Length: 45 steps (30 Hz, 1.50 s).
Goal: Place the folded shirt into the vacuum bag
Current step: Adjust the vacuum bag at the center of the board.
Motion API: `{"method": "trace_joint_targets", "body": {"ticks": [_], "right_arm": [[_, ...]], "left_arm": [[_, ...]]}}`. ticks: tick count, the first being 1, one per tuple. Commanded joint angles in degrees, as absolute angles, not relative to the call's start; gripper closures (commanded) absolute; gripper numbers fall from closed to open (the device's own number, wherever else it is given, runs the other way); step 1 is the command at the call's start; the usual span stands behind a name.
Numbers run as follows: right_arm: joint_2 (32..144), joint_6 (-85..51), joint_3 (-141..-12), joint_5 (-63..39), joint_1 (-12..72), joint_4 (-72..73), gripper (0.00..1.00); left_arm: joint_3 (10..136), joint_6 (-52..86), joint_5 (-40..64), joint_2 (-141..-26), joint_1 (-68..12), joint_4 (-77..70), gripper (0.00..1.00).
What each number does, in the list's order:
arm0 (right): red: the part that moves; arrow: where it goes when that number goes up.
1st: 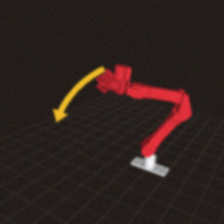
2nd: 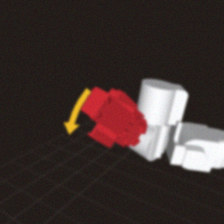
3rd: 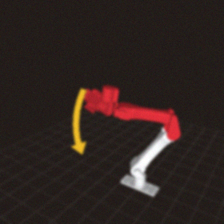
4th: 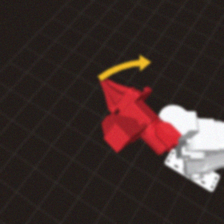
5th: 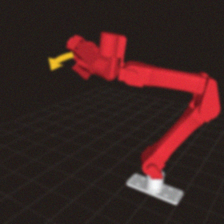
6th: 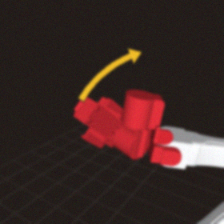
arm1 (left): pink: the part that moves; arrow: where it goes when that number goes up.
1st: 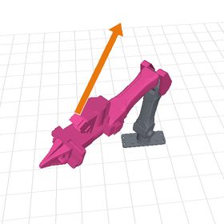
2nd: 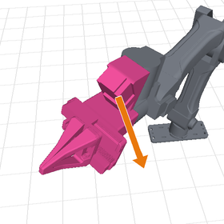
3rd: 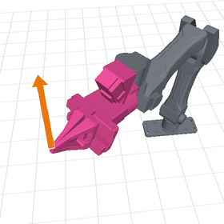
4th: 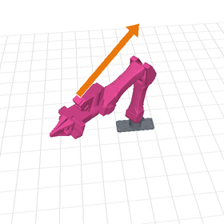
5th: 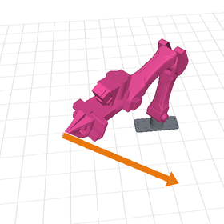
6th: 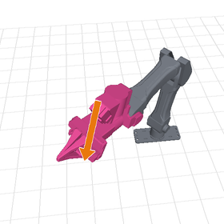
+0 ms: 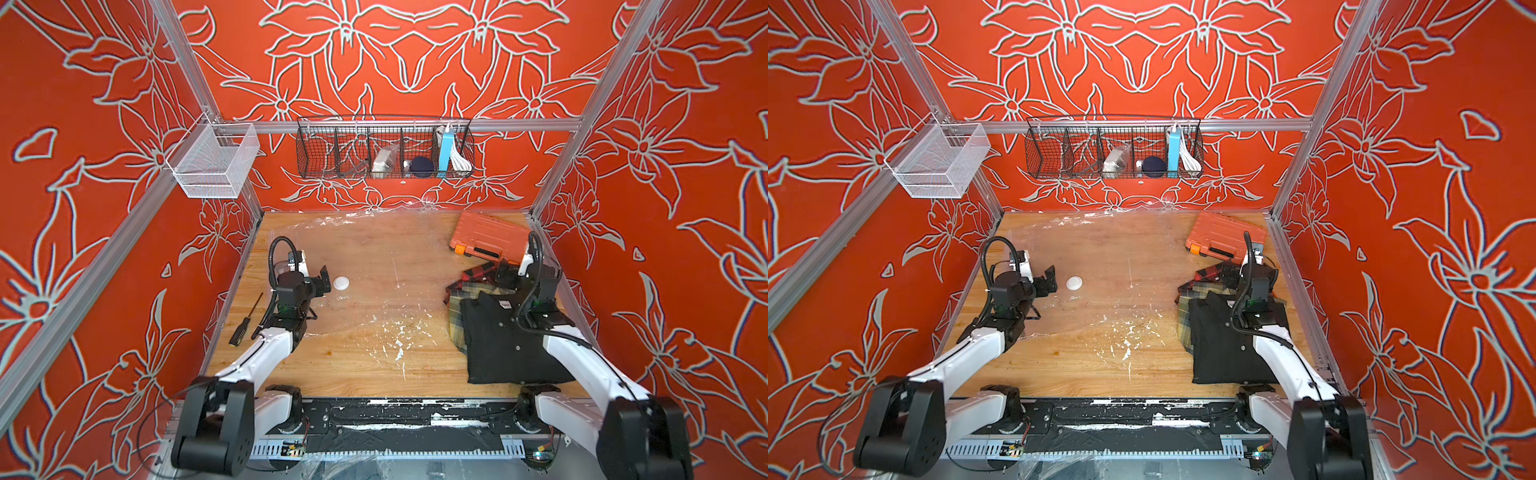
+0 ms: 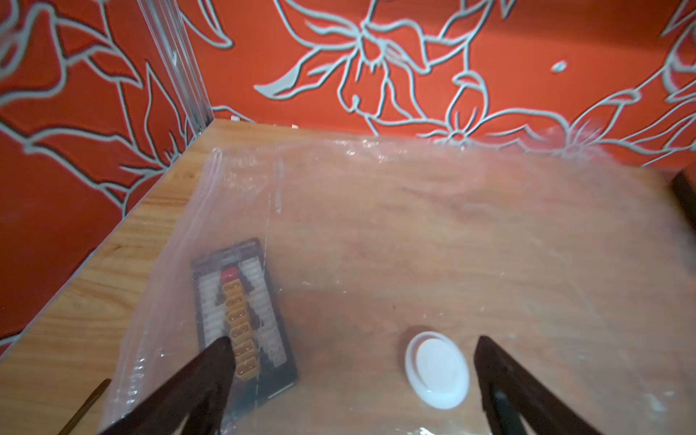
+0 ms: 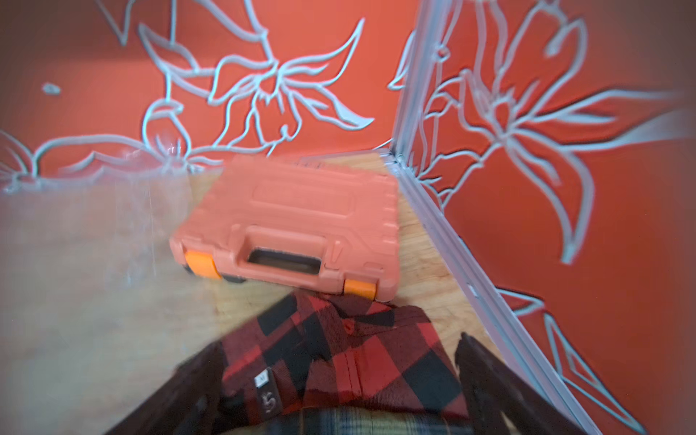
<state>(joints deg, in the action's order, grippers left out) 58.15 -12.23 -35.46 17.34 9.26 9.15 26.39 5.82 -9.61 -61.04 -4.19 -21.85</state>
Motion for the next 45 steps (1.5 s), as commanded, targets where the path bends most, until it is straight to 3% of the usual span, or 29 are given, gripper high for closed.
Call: {"method": "trace_joint_targets", "body": {"ticks": [1,4,6,7,9,14,20,24,29,35,45], "right_arm": [[57.98,-23.59,-45.42,19.74,13.53,-17.29,0.02],[59.48,-25.64,-50.72,-3.66,12.82,-21.97,0.02],[60.17,-33.63,-49.2,-13.61,11.53,-18.71,0.02],[60.61,-36.2,-47.26,-21.11,10.62,-14.06,0.05],[61.95,-41.55,-45.89,-27.32,10.71,-10.17,0.22],[64.24,-43.81,-51.42,-16.08,17.78,-29.83,0.25],[63.41,-54.58,-50.45,-7.27,28.65,-39.01,0.23],[66.61,-66.08,-47.34,-3.5,37.32,-35.17,0.23],[74.6,-75.68,-46.58,-4.97,42.2,-25.94,0.23],[82.64,-81.12,-47.09,-3.55,43.04,-17.29,0.23],[93.64,-83.07,-50.05,-1.01,42.8,-15.92,0.22]], "left_arm": [[32.13,15.16,-13.35,-53.53,-5.64,-7.67,0.02],[38.64,19.24,-8.54,-49.23,-5.63,1.48,0.02],[40.12,21.82,-3.48,-47.06,-5.62,2.3,0.02],[40.17,25.21,-2.96,-45.84,-5.58,2.67,0.02],[40.33,30.13,-4.77,-43.74,-5.32,3.68,0.01],[47.72,24.55,0.0,-47.84,-4.65,13.43,0.12],[56.15,23.29,9.78,-59.44,-6.43,26.91,0.18],[57.39,20.81,6.27,-65.13,-12.73,30.87,0.14],[57.02,21.3,5.23,-72.51,-18.36,30.47,0.13],[57.63,22.46,7.92,-82.06,-21.31,26.71,0.14],[57.67,23.65,11.35,-89.99,-21.71,22.66,0.21]]}}
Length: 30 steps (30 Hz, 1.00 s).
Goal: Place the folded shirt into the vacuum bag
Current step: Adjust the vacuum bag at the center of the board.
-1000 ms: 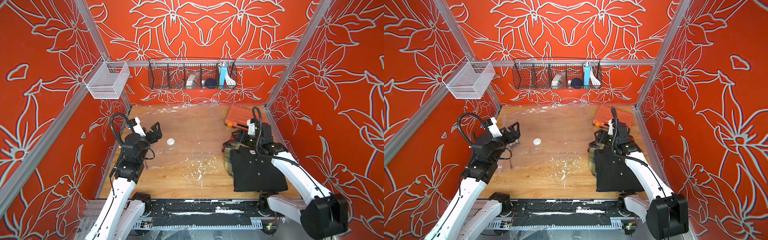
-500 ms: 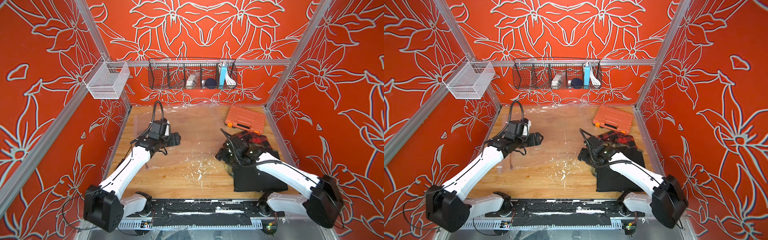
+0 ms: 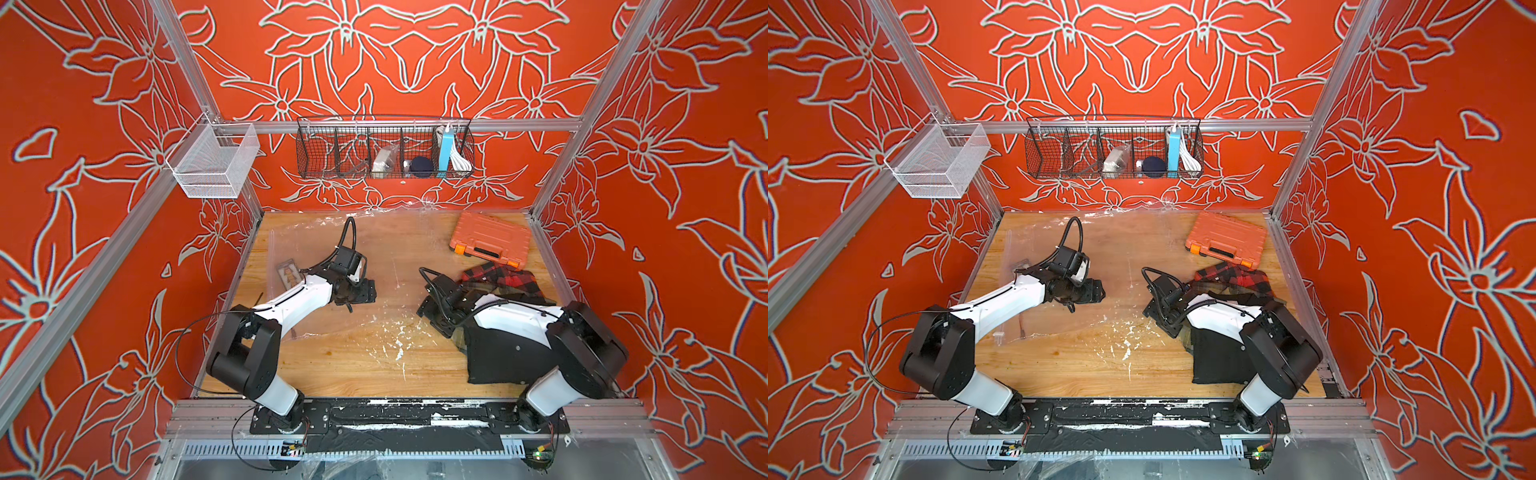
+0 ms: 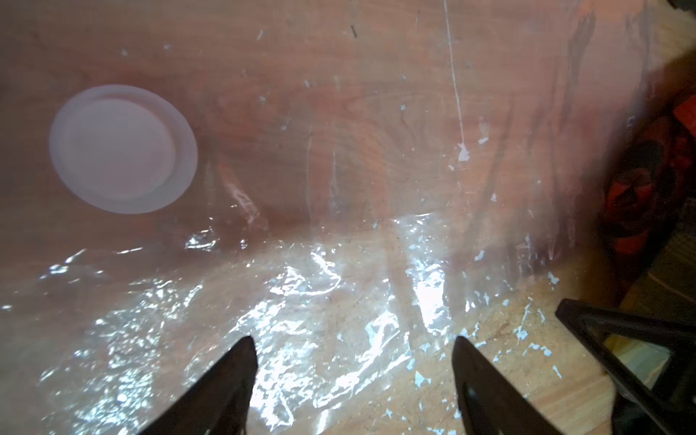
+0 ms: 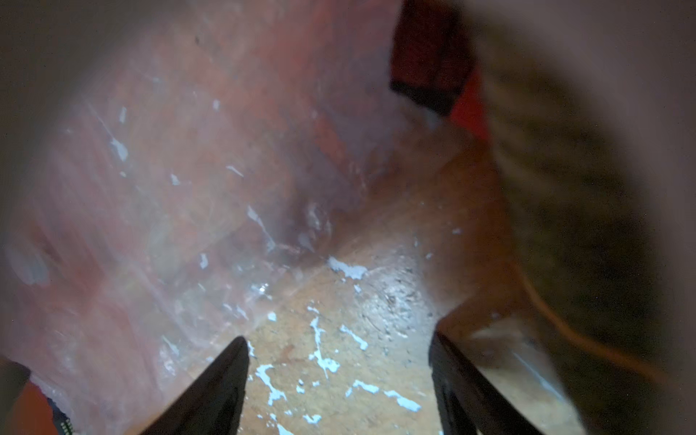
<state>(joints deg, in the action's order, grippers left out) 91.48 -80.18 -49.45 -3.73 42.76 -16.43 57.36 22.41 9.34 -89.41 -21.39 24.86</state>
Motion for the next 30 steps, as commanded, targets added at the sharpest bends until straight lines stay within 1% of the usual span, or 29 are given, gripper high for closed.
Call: {"method": "trace_joint_targets", "body": {"ticks": [1,6,10,12,15,18,22,26,30], "right_arm": [[94.23,-83.59,-49.78,-0.81,42.61,-15.28,0.22],[95.87,-84.73,-48.96,1.33,41.8,-13.37,0.25],[96.93,-84.88,-49.07,3.1,41.13,-10.99,0.27],[97.53,-85.13,-48.81,4.55,40.88,-8.32,0.28],[98.14,-86.59,-46.34,7.45,40.87,-0.99,0.34],[99.5,-86.5,-46.58,9.3,40.77,2.12,0.37],[100.96,-85.12,-48.22,9.62,40.77,5.27,0.38],[102.82,-81.63,-50.56,8.49,40.77,9.1,0.41],[104.92,-79.62,-51.26,7.49,40.78,12.69,0.48]], "left_arm": [[56.89,24.22,11.59,-90.02,-21.78,21.7,0.21],[52.92,26.05,12.12,-91.01,-21.77,17.26,0.23],[51.07,27.01,14.56,-92.74,-21.8,15.13,0.29],[50.17,27.59,15.77,-93.24,-21.84,14.15,0.29],[48.59,28.61,17.58,-93.75,-21.84,12.06,0.31],[47.65,28.95,18.95,-94.62,-22.1,10.85,0.33],[46.35,29.39,20.24,-95.75,-22.63,9.35,0.34],[44.59,30.35,21.94,-96.85,-23.35,6.87,0.34],[43.98,31.11,23.7,-98.12,-24.23,4.79,0.35]]}}
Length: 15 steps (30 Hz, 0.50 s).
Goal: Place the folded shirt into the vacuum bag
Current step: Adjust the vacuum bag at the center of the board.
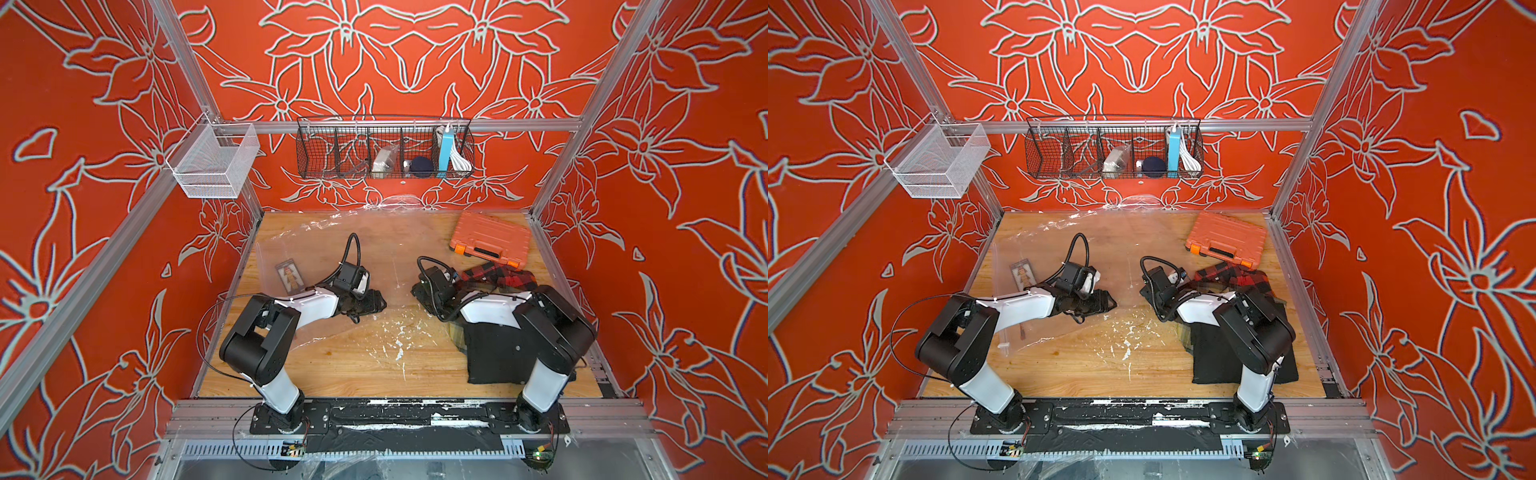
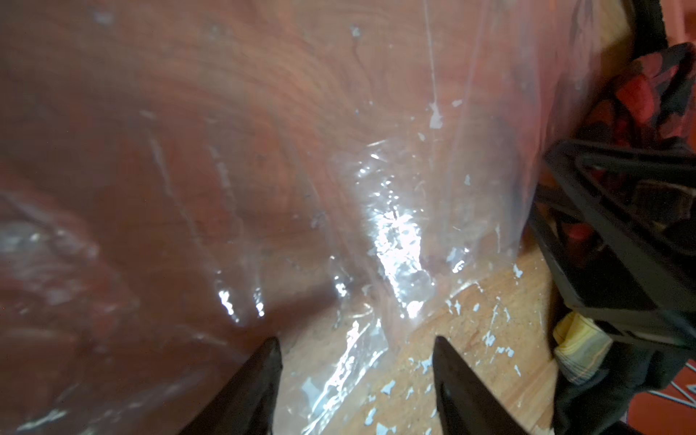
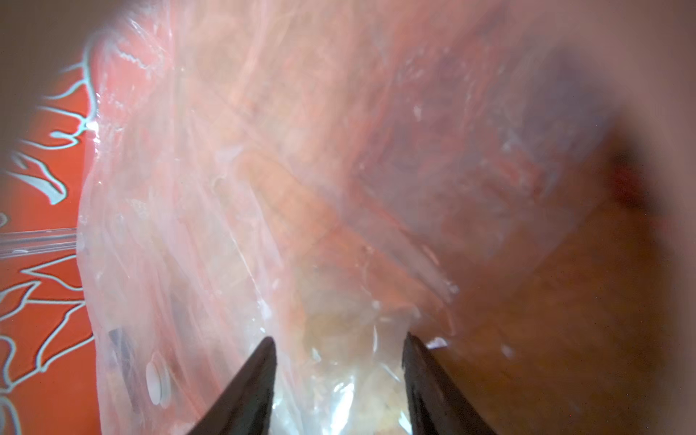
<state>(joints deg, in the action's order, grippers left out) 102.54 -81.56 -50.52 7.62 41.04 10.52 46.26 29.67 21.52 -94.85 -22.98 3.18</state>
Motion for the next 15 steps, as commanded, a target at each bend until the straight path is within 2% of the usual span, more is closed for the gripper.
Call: {"method": "trace_joint_targets", "body": {"ticks": [1,8,15], "right_arm": [[105.28,-79.04,-51.28,7.34,40.73,13.59,0.51],[107.47,-75.28,-53.02,5.75,40.74,16.54,0.61],[107.58,-69.08,-56.84,5.3,40.61,13.53,0.7]], "left_arm": [[44.18,31.19,23.98,-98.37,-24.46,4.54,0.35],[46.0,31.33,25.18,-100.56,-26.05,3.26,0.35],[48.22,30.11,26.67,-102.59,-26.81,2.91,0.35]]}}
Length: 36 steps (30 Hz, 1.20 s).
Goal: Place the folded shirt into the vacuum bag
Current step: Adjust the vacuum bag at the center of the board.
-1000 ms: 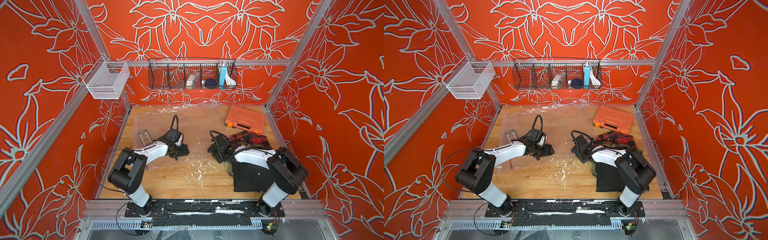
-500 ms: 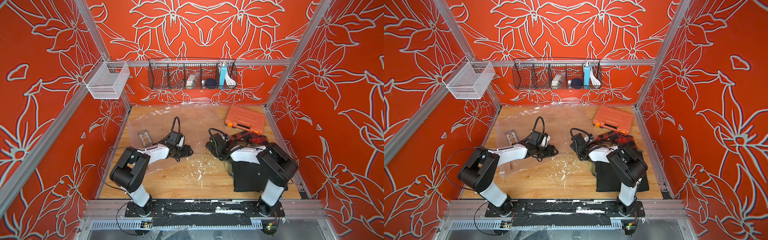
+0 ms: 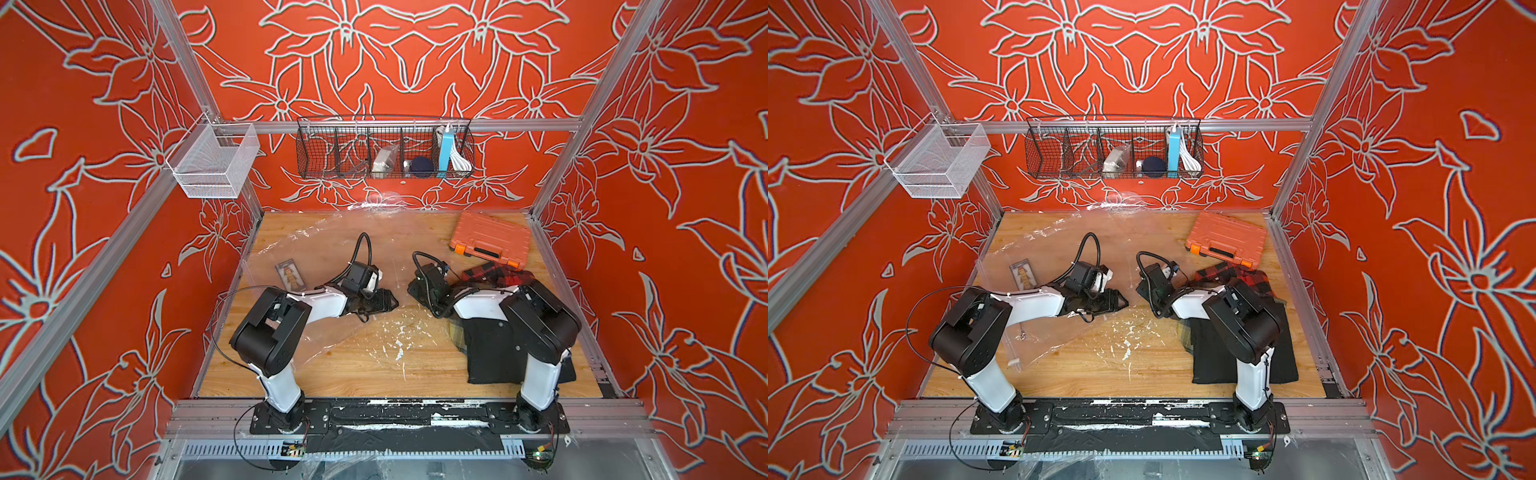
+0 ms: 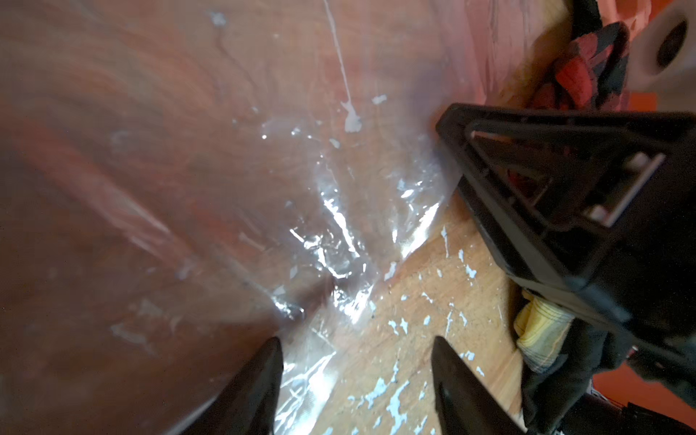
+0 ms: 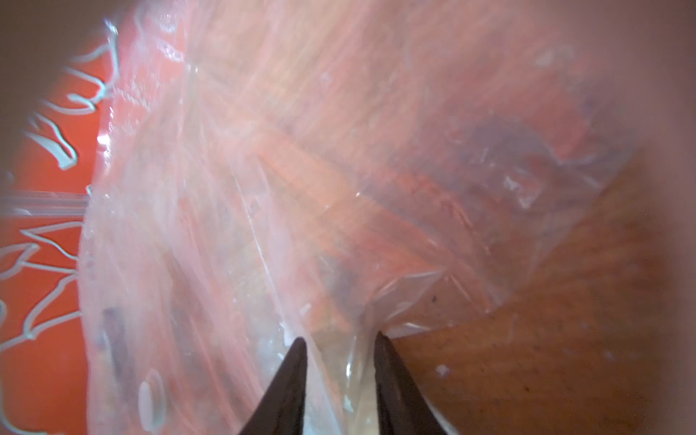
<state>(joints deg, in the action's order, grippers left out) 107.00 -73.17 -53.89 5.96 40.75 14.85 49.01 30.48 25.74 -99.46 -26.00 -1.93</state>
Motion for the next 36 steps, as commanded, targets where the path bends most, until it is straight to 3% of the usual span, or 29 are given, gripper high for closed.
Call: {"method": "trace_joint_targets", "body": {"ticks": [1,7,16,27,36], "right_arm": [[107.66,-68.1,-57.62,4.85,40.53,12.55,0.71],[107.37,-61.69,-60.38,3.46,40.21,5.49,0.85],[100.86,-45.33,-65.73,0.68,38.21,-9.82,1.0],[94.0,-24.4,-76.02,-0.18,37.05,-29.35,1.0],[101.6,-10.99,-90.8,6.04,31.31,-44.81,1.0]], "left_arm": [[48.46,29.94,26.63,-102.68,-26.89,3.13,0.35],[49.96,28.7,27.13,-100.52,-26.98,6.33,0.35],[54.99,25.24,17.8,-85.92,-26.98,21.06,0.34],[56.62,23.52,11.46,-77.21,-26.3,25.68,0.33],[56.08,23.8,11.64,-75.34,-25.84,25.75,0.33]]}}
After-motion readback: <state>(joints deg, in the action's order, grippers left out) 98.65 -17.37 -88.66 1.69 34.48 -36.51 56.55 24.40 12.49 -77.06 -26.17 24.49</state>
